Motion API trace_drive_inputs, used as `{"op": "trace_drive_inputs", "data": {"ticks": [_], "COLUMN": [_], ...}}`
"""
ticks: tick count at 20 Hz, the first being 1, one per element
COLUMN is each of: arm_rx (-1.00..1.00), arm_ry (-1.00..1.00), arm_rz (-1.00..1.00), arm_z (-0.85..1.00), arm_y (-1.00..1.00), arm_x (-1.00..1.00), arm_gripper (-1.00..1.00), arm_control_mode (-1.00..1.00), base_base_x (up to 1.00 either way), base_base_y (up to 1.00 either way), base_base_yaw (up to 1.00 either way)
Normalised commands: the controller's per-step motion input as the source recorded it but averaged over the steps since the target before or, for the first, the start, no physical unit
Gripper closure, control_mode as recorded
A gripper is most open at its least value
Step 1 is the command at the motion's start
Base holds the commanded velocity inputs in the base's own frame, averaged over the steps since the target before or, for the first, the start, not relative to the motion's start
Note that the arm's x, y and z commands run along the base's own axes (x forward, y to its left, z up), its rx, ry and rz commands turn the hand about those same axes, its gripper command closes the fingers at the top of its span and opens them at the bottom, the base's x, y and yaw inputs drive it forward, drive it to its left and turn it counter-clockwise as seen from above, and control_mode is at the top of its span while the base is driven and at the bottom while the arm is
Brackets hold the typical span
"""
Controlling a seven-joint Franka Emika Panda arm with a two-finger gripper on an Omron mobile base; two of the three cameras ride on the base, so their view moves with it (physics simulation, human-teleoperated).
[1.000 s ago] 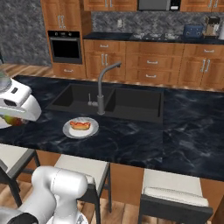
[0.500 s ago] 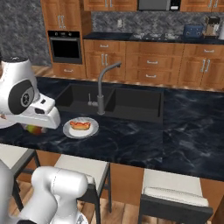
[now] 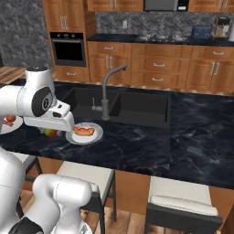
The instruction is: Pick up the apple and mango from the fridge and place one fruit on each plate on the dining counter.
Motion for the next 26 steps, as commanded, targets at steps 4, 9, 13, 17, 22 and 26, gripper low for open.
{"op": "trace_drive_inputs", "data": {"ticks": [4,9,13,17,22,26], "arm_rx": [0.0,-0.02,-0.05,-0.06,-0.05,-0.04], "arm_ry": [0.08,0.07,0.04,0.0,0.0,0.0], "arm_rz": [0.0,0.0,0.0,0.0,0.0,0.0], "arm_z": [-0.24,-0.33,-0.46,-0.48,-0.47,-0.47], "arm_y": [0.0,0.0,0.0,0.0,0.0,0.0], "arm_x": [0.65,0.6,0.56,0.5,0.47,0.4], "arm_gripper": [1.0,1.0,1.0,1.0,1.0,1.0], "arm_control_mode": [-1.0,-1.0,-1.0,-1.0,-1.0,-1.0], "base_base_x": [0.0,0.0,0.0,0.0,0.0,0.0], "base_base_y": [0.0,0.0,0.0,0.0,0.0,0.0], "base_base_yaw": [0.0,0.0,0.0,0.0,0.0,0.0]}}
